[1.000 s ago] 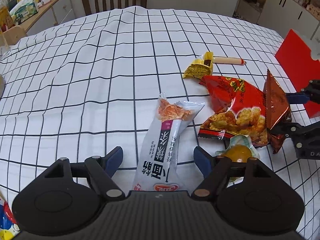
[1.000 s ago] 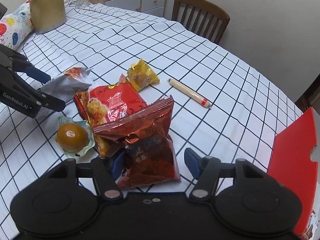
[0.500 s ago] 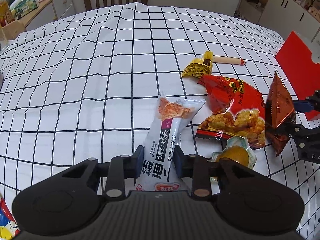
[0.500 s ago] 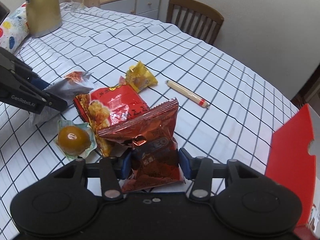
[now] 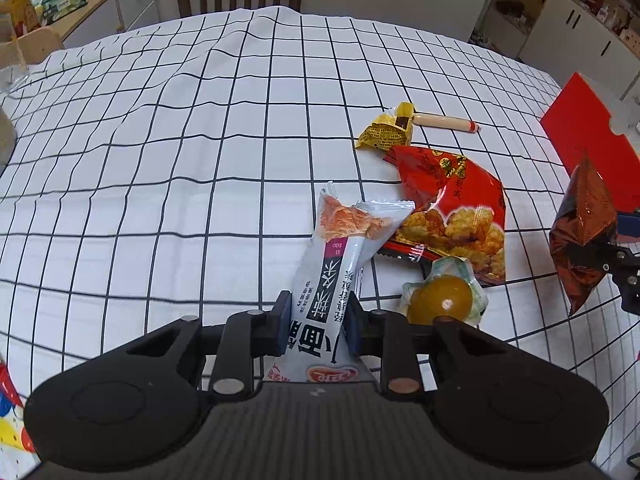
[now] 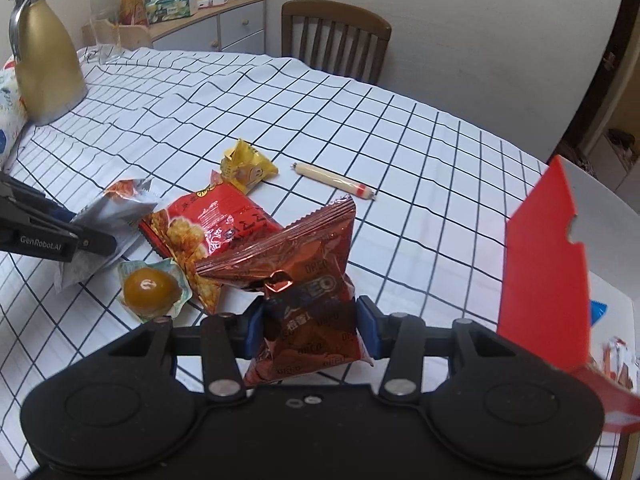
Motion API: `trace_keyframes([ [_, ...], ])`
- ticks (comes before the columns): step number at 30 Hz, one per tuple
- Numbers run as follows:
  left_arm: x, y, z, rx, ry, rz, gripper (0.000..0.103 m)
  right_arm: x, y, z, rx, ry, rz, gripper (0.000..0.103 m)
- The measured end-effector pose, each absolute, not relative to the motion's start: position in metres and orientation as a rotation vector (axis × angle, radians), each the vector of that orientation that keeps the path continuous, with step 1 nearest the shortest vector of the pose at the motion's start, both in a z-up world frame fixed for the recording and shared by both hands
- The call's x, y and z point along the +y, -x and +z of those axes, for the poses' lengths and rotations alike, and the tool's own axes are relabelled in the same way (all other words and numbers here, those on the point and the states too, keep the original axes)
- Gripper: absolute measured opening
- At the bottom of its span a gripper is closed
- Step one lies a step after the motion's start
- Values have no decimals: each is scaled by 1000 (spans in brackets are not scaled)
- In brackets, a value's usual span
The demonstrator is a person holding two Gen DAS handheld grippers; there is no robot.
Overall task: Organize snacks
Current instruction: 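Carry the white pack and copper foil bag with both tools over the box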
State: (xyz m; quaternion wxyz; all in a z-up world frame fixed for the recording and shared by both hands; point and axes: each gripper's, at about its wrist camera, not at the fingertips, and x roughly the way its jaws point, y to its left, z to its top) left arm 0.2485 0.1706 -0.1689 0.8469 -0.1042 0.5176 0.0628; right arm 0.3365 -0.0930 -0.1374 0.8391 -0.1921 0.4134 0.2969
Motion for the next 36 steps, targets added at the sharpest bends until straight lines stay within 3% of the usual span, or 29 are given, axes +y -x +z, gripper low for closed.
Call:
trace_keyframes([
  [36, 60, -216, -62, 964, 298, 59, 26, -194, -282, -40, 777, 241, 612, 46],
])
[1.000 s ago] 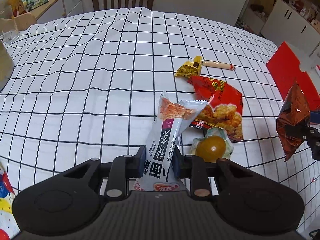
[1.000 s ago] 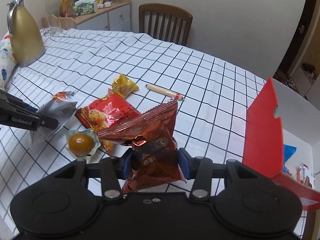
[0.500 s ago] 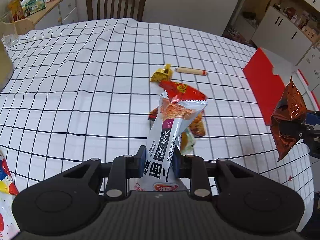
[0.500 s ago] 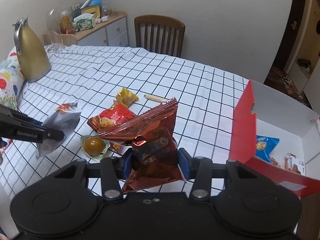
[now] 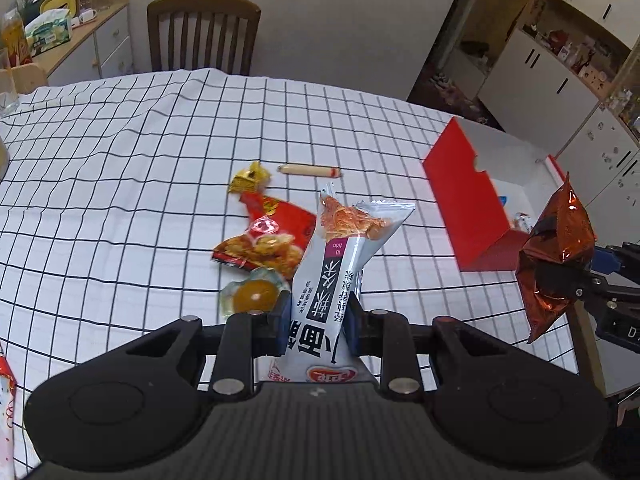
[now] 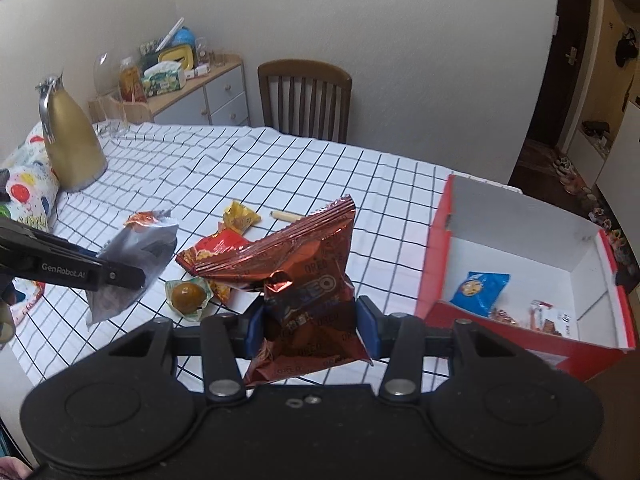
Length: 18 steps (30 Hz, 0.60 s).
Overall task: Organize snacks
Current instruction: 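Carry the white pack and copper foil bag with both tools over the box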
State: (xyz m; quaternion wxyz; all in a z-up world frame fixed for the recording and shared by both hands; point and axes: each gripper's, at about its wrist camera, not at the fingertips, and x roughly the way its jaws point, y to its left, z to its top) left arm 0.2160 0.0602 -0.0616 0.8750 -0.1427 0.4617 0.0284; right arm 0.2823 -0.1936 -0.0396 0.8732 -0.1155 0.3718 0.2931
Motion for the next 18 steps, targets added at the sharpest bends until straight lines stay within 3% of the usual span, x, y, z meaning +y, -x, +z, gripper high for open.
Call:
trace_keyframes([
  [18, -51, -259, -28, 904, 249, -32, 26, -285, -301, -19, 714, 187, 570, 46],
])
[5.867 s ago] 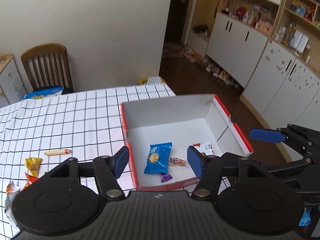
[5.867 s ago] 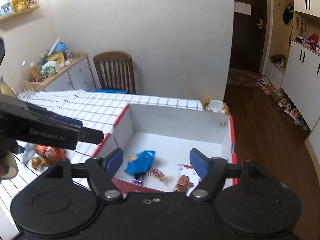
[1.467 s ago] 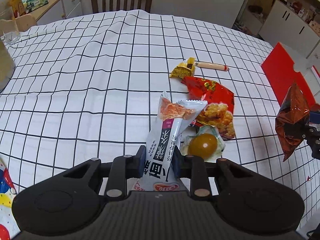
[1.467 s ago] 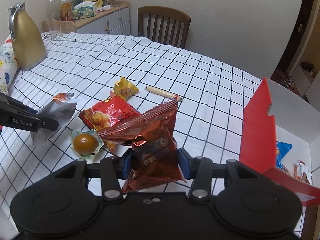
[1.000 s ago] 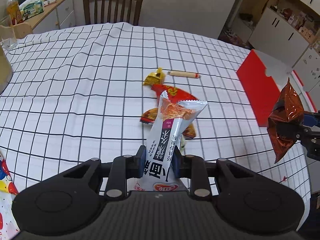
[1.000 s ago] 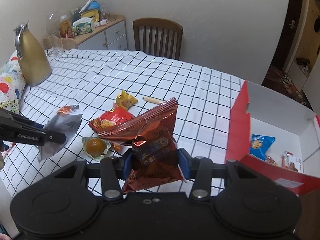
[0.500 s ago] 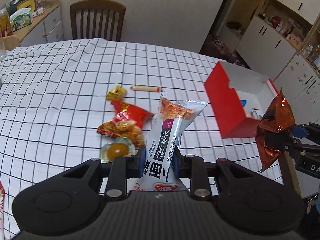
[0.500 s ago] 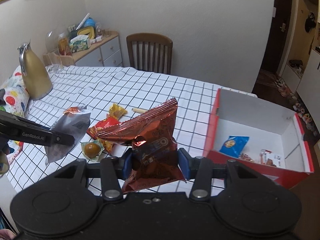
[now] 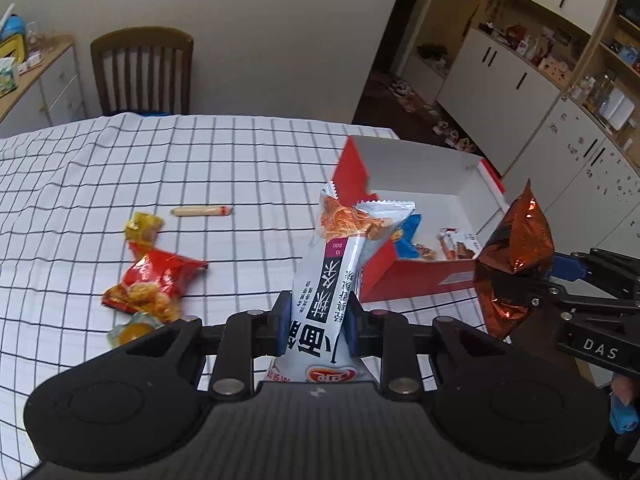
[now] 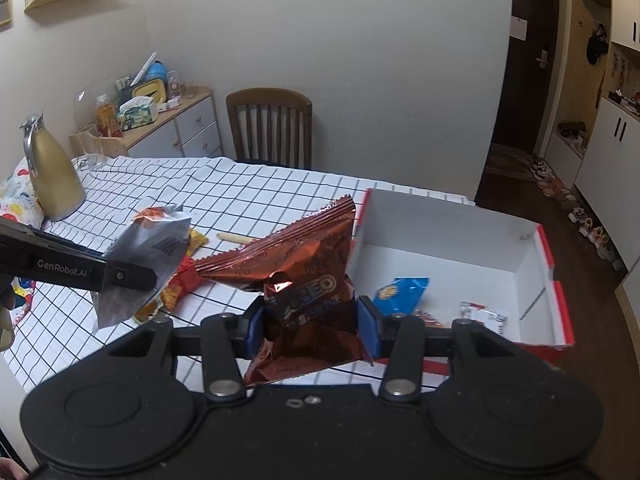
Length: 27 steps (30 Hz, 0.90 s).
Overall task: Organize snacks
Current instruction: 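Carry the white pack and copper foil bag with both tools over the box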
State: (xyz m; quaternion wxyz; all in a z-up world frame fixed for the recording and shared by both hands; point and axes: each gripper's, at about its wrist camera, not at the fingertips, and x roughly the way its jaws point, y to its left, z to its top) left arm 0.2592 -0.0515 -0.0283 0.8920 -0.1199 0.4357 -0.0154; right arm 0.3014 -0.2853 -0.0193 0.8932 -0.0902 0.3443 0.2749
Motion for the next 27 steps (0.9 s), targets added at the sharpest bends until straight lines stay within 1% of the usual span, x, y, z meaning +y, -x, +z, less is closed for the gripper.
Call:
trace_keyframes([
  [18, -152, -314, -12, 873, 192, -98, 26, -366, -337, -14, 684, 158, 525, 46],
  [27, -187, -349, -13, 876, 166, -115, 26, -398, -360, -17, 684, 156, 486, 46],
])
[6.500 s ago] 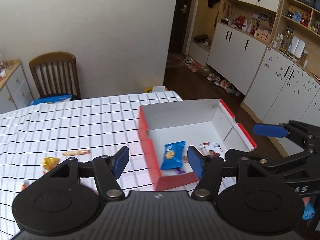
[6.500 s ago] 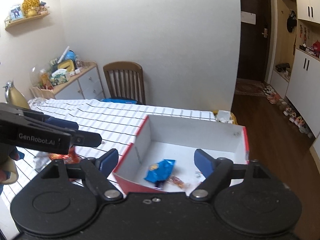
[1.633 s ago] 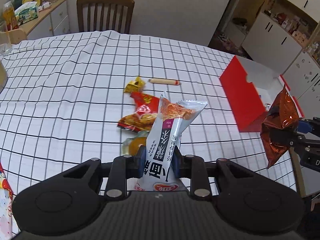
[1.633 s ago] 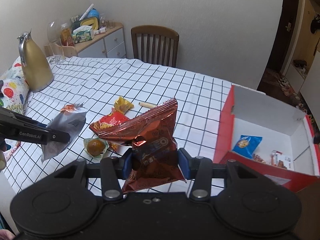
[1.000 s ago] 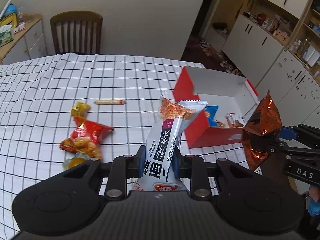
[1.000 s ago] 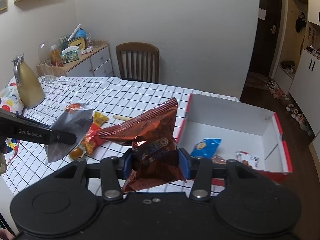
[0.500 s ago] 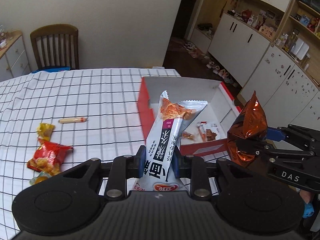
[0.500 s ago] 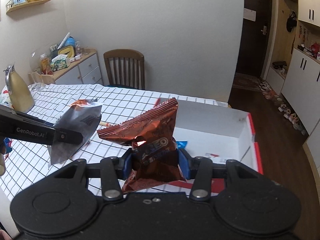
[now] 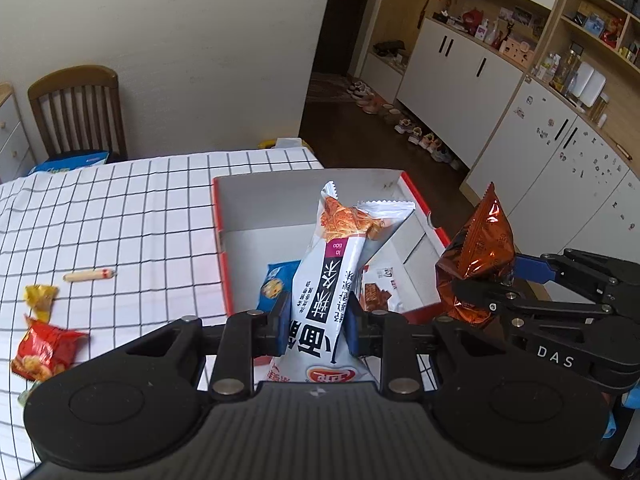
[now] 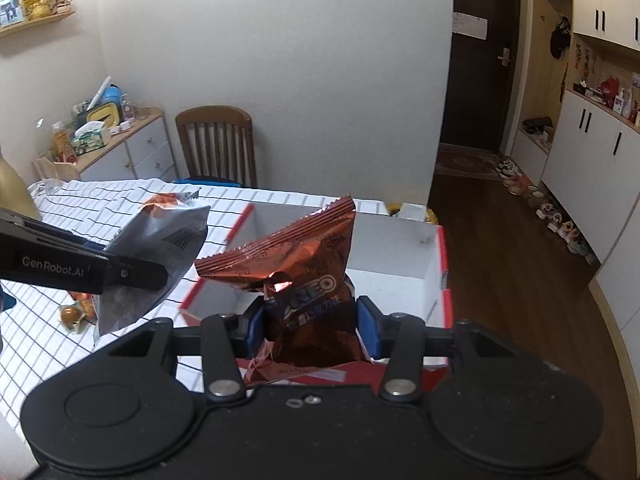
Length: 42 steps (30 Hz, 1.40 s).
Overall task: Organize snacks
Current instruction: 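Carry the white pack and copper foil bag with both tools over the box, then open both tools to drop the white pack and foil bag into the box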
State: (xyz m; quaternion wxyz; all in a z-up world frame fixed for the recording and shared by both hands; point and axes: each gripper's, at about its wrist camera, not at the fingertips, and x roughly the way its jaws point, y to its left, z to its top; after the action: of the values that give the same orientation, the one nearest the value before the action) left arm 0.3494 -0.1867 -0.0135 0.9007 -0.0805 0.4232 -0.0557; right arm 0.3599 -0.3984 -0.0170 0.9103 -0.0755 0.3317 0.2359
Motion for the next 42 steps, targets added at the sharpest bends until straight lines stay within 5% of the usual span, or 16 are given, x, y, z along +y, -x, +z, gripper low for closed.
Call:
trace_keyframes([
  [42, -219, -456, -77, 1025, 55, 17, 26, -387, -471, -90, 899, 256, 373, 46],
])
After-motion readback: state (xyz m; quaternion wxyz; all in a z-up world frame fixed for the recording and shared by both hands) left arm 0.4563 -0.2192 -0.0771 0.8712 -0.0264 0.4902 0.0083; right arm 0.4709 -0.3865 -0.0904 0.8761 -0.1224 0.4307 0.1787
